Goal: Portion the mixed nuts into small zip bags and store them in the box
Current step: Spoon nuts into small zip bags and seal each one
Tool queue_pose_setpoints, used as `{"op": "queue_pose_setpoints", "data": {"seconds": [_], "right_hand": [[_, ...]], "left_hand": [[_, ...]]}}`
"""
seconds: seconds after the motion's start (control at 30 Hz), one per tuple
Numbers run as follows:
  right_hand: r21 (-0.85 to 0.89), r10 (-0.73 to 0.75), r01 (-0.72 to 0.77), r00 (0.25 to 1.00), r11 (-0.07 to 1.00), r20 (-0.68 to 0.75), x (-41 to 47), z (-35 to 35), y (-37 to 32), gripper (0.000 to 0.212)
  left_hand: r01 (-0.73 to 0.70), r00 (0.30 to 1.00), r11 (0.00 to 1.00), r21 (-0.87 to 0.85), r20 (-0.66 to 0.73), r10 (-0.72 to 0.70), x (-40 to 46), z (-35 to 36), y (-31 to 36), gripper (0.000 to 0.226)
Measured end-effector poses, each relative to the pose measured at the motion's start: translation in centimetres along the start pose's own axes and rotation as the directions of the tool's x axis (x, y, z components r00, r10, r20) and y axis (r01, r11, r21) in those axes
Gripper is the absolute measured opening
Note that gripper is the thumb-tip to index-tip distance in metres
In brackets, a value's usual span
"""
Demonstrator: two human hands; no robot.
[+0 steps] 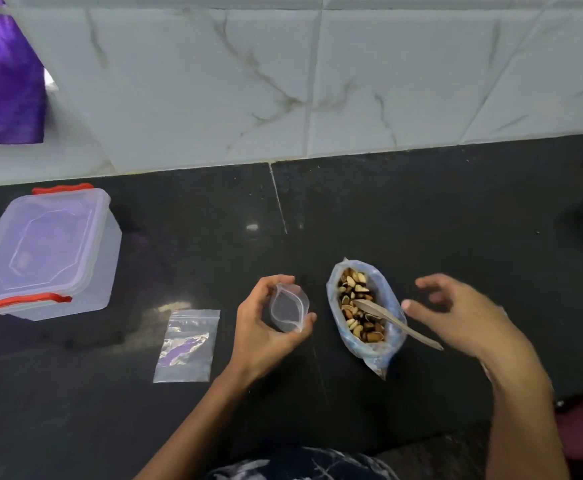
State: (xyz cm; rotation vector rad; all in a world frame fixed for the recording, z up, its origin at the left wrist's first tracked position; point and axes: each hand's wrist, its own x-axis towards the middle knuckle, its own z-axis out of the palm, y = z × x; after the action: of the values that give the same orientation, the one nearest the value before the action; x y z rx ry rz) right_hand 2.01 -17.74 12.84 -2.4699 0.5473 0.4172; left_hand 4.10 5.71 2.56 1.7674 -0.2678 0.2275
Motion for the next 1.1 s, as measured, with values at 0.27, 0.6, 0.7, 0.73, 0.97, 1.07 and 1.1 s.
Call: {"op": "queue_pose_setpoints", "data": {"seconds": [0.27,0.6,0.7,0.73,0.97,1.07,1.1], "right_hand": [[0.094,0.025,-0.033,0.996,0.995,0.088,0.3,3.0,3.0,0.053],[0.123,-0.178,0.248,0.895,0.961,-0.409,-0.2,4.6,1.1,0.009],[-0.034,-0.222,0.229,0.88,0.973,-0.421,-0.9,4.7,0.4,0.009],[-0.088,-0.239,0.223,0.88,0.971,-0.41,-1.2,4.8,0.1,0.01],[-0.086,-0.13,0.106,0.923,0.991,-0.362,-1.1,5.1,-0.2,0.013],[0.09,0.001,0.036,0.925,0.995,-0.381,-0.2,5.4,0.4,0.014],[0.13,0.024,0.029,0.922,0.991,-0.387,-0.1,5.5,0.6,0.014]], "left_hand": [[0.046,0.989,0.998,-0.05,0.142,-0.039,-0.3,1.8,0.0,0.05],[0.051,0.984,0.995,-0.091,0.176,-0.035,0.3,2.6,-0.3,0.051],[0.055,0.983,0.993,-0.104,0.178,-0.036,0.3,2.8,-0.5,0.05],[0.059,0.983,0.992,-0.11,0.178,-0.038,0.3,2.9,-0.5,0.05],[0.064,0.975,0.991,-0.118,0.221,-0.037,0.6,3.9,-1.5,0.044],[0.103,0.965,0.99,-0.098,0.249,-0.076,0.6,4.4,-2.2,0.047],[0.109,0.966,0.99,-0.095,0.244,-0.083,0.7,4.5,-2.3,0.047]]}}
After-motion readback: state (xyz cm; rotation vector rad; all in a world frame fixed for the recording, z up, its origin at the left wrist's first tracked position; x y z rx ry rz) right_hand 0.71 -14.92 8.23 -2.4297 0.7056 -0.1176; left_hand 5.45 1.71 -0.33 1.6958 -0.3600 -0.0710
